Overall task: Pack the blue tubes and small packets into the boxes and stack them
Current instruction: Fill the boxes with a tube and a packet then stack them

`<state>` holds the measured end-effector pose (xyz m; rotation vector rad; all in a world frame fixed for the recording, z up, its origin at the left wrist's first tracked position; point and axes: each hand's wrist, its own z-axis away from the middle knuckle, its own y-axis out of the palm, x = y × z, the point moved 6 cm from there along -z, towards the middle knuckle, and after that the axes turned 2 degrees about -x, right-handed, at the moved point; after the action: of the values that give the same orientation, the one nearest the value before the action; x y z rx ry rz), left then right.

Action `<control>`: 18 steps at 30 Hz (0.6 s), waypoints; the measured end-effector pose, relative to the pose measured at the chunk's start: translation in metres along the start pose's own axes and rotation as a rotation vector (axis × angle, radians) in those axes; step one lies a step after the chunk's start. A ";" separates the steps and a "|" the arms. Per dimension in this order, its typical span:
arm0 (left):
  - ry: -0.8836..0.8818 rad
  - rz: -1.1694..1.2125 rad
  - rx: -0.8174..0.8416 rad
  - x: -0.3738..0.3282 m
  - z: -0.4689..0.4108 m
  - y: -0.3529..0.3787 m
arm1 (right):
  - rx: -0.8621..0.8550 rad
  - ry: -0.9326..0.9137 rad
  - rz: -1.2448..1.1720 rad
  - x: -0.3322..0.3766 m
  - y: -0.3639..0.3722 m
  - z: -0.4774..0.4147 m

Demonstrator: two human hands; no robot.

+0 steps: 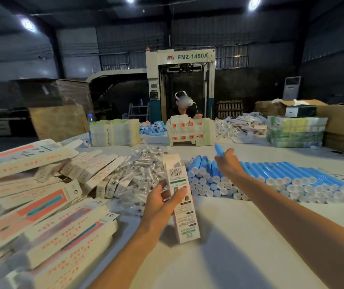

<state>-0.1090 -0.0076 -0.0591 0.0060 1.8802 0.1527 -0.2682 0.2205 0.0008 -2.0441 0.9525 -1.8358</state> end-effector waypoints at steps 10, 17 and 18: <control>0.024 -0.106 0.117 -0.014 0.016 0.019 | -0.040 -0.146 -0.715 0.012 -0.057 0.112; 0.044 -0.054 0.169 -0.015 0.023 0.031 | 0.119 -0.478 -1.015 0.069 -0.082 0.150; 0.051 -0.042 0.171 -0.015 0.023 0.031 | 0.150 -0.492 -1.030 0.074 -0.081 0.152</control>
<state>-0.0847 0.0244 -0.0482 0.0799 1.9380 -0.0377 -0.0982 0.2003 0.0777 -2.9254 -0.4609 -1.4710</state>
